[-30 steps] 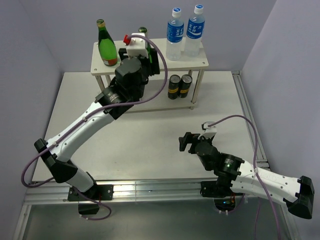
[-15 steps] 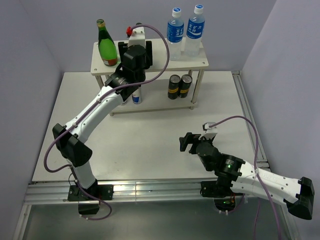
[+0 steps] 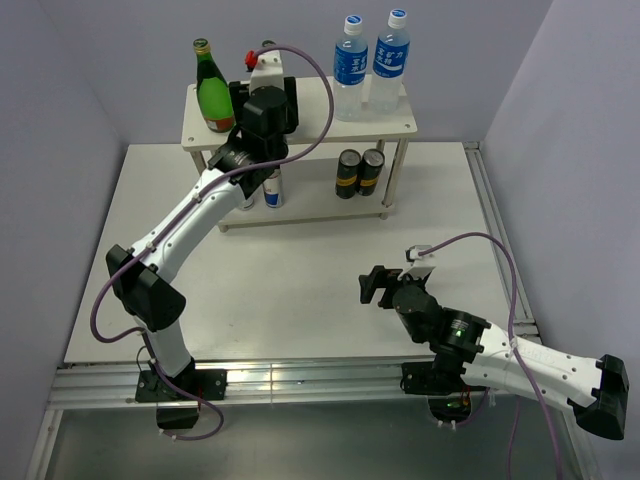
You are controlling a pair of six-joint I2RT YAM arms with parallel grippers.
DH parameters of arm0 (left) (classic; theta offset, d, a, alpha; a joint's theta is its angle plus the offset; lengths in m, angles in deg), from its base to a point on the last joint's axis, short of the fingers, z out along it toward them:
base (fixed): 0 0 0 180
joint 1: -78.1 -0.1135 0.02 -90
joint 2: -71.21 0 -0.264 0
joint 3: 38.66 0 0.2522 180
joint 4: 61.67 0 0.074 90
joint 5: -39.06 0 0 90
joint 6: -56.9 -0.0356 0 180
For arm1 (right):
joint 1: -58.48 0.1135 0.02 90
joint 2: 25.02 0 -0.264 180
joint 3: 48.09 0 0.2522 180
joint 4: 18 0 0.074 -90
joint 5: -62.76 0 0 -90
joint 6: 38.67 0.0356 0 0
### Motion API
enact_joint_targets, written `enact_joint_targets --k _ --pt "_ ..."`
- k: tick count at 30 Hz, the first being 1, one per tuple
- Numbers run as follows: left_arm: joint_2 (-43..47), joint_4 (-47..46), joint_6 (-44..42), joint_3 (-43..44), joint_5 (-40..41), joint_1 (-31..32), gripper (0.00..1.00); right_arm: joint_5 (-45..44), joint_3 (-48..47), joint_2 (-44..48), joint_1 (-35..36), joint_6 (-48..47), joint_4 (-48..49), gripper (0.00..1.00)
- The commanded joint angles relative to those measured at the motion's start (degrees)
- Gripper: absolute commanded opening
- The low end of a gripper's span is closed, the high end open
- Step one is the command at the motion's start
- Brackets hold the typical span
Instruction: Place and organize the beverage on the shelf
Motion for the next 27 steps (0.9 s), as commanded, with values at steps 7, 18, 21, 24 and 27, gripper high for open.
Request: enact_joint_targets --k 7,18,21,24,27 --pt "3.4 -10.3 2.4 -2.0 2.4 -1.6 0.37 -1.8 0.3 0.5 -0.3 0.7 1.5 0.98" --pt "3.1 -10.6 2.8 -4.5 3.3 -1.9 0.76 -1.9 0.2 0.2 -0.4 0.8 1.5 0.98" --pt "3.3 -12.4 2.7 -4.8 4.2 -1.9 0.92 -2.0 0.2 0.0 -0.4 0.8 1.7 0.98" --pt "3.6 -12.6 2.5 -5.5 4.4 -1.8 0.99 -2.0 0.2 -0.3 -0.4 0.8 1.7 0.98" --pt "4.0 -12.1 2.7 -5.9 4.5 -1.9 0.99 -1.9 0.2 -0.4 -0.4 0.7 1.7 0.98"
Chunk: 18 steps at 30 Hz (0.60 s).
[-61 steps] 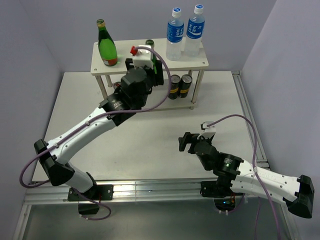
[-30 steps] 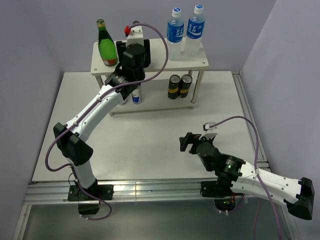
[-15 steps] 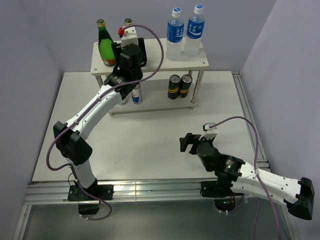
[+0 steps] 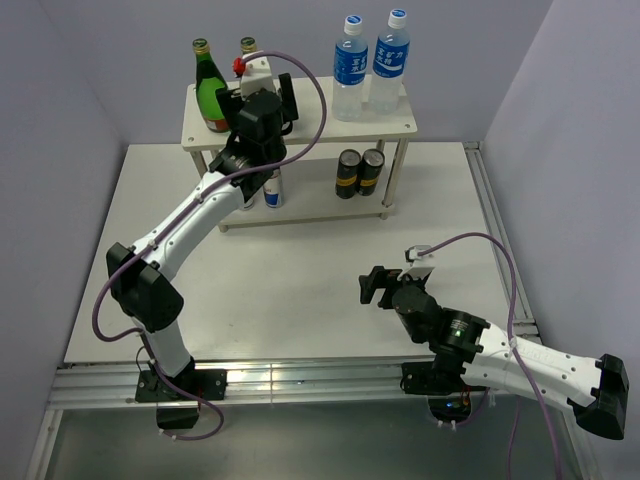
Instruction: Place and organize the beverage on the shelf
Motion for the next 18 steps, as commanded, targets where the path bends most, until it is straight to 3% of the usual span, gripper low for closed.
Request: enact_joint_targets --k 1,18 --pt "3.4 -2.2 -0.1 -0.4 1.3 -0.1 0.99 -1.9 -0.2 0.0 -0.4 0.8 1.7 0.98" --pt "9.0 0.5 1.3 -7.6 1.4 3.1 0.99 -1.8 -0.1 -0.1 -0.4 0.6 1.6 0.98"
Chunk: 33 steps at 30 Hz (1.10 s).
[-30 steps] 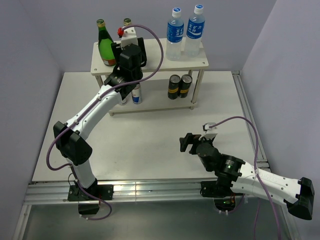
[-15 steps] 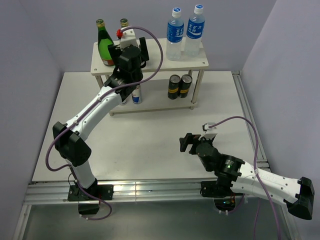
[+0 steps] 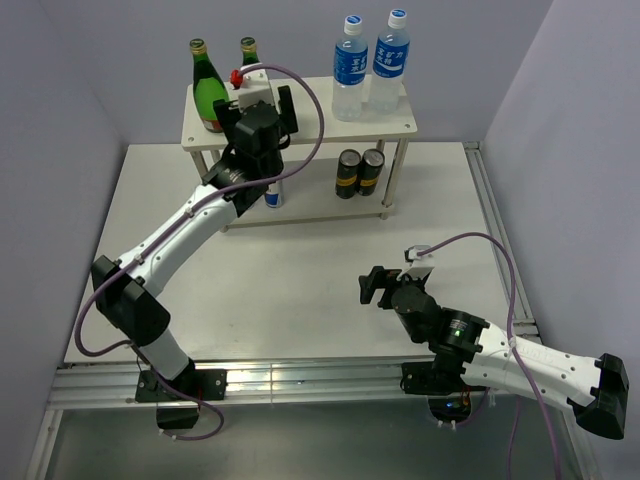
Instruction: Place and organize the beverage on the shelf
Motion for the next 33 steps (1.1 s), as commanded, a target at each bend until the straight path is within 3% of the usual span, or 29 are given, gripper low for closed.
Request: enact_joint_targets --k 1,6,9,14,19,23,27,28,33 --pt "3.3 0.1 0.8 -1.1 1.1 0.8 0.99 -1.9 -0.1 0.4 -0.3 0.7 1.6 0.98" --pt "5.7 1.3 1.7 -4.2 3.6 3.0 0.99 -2.0 0.0 0.5 -0.3 0.8 1.7 0.98" --pt "8.2 0.8 0.1 -7.7 9.1 5.7 0.99 -2.3 -0.1 0.3 -0.3 0.8 1.5 0.98" --pt "14.7 12.9 9.4 -13.6 10.8 9.2 1.0 -2.5 -1.1 -0.2 -0.3 1.1 0.5 0.97" --pt "24.9 23.4 20.9 -27.3 3.8 13.2 0.99 -1.6 -6.5 -0.2 -0.2 2.3 -5.8 0.95" --pt "31.4 31.4 25.5 -31.8 2.3 18.4 0.99 -1.3 -19.0 -0.3 -0.2 -0.6 -14.4 0.93" --pt "38.1 39.2 28.6 -28.9 4.8 21.5 0.99 -1.5 -32.2 0.0 -0.2 -9.0 -16.4 0.94" --pt "41.6 38.8 27.8 -28.5 4.4 21.8 0.99 -1.0 -34.9 0.0 -0.2 -10.8 -16.4 1.0" --pt "52.1 32.2 22.3 -29.4 -1.5 22.0 0.99 -0.6 -49.2 -0.8 -0.2 -18.8 -16.4 1.0"
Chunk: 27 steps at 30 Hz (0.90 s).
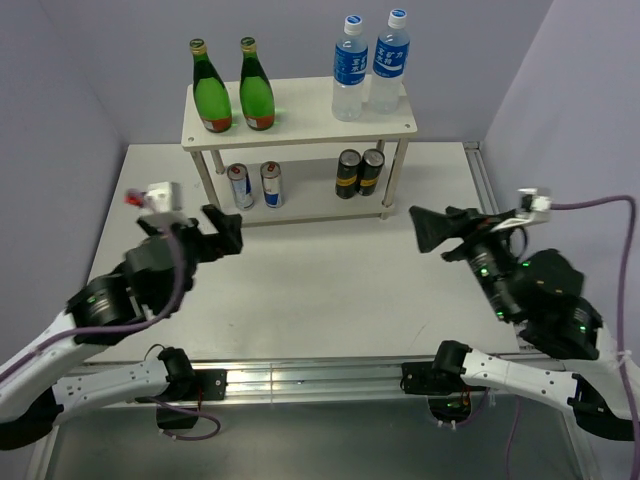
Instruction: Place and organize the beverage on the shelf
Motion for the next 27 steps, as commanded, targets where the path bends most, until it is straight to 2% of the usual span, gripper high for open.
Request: enact_joint_targets --k 1,6,27 --pt "8.0 -4.2 -3.8 1.8 -3.8 0.2 0.99 -0.4 -6.4 0.1 -0.2 -8.1 -0.8 1.0" --pt "11.8 -4.0 -5.4 2.6 -4.1 0.2 0.99 0.3 -9.0 -0.1 -0.2 -9.6 -0.6 1.0" --pt "11.4 -4.9 -9.6 -0.7 -2.8 0.2 0.99 -0.2 -7.8 -1.9 -0.3 -11.5 1.7 1.0"
